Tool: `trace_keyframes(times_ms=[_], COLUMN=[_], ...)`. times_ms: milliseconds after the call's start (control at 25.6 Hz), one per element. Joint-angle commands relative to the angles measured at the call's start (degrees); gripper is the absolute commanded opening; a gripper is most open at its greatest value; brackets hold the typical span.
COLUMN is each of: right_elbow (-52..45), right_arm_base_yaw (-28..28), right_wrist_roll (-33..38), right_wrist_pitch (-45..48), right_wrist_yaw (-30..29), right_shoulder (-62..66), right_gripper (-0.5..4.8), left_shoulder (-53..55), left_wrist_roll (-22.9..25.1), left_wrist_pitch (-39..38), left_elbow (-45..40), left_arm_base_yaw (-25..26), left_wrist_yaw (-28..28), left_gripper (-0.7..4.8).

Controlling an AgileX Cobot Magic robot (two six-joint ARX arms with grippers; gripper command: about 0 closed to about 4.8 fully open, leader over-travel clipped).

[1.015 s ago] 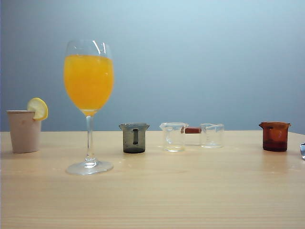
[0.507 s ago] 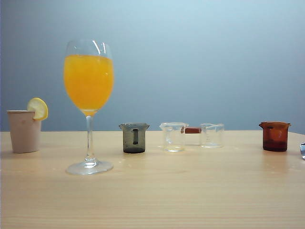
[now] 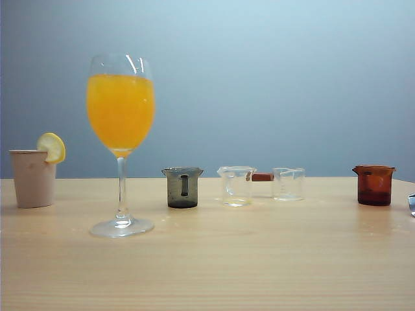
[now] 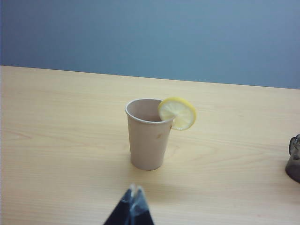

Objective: Pick up the third measuring cup from the left, pour the pineapple juice inside into the goblet, and finally put the measuring cup back in its original place.

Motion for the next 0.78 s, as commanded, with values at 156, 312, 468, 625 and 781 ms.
trace_keyframes(times_ms=[156,312,468,625,781], right_elbow=[-4.8,-10.5,-13.6,-16.0,-18.7], right_arm_base_yaw=[-1.6,-7.3,-13.0,-17.3,-19.8], right_wrist_roll=[0.0,0.0,0.0,0.0,0.0], right_wrist_pitch=[3.0,2.6,4.3,5.0,8.5], right_wrist_yaw=[-0.3,-6.7,-11.9,-17.7,-17.7], right_shoulder=[-5.0,-13.5,-16.2,-16.2,-16.2], right_gripper=[0.00,0.00,0.00,0.00,0.00], left_shoulder=[0.0,0.0,0.0,0.0,0.0], left_wrist_roll=[0.2,0.2,0.2,0.2,0.2], left_wrist_pitch=[0.7,0.7,0.6,0.5,0.2], left_elbow=[0.1,0.1,0.1,0.1,0.1], left_arm_base_yaw=[0.1,0.1,0.1,0.1,0.1], left_wrist_yaw=[-0.2,-0.2,-0.2,-0.2,-0.2], left_gripper=[-0.01,-0.01,-0.01,-0.01,-0.01])
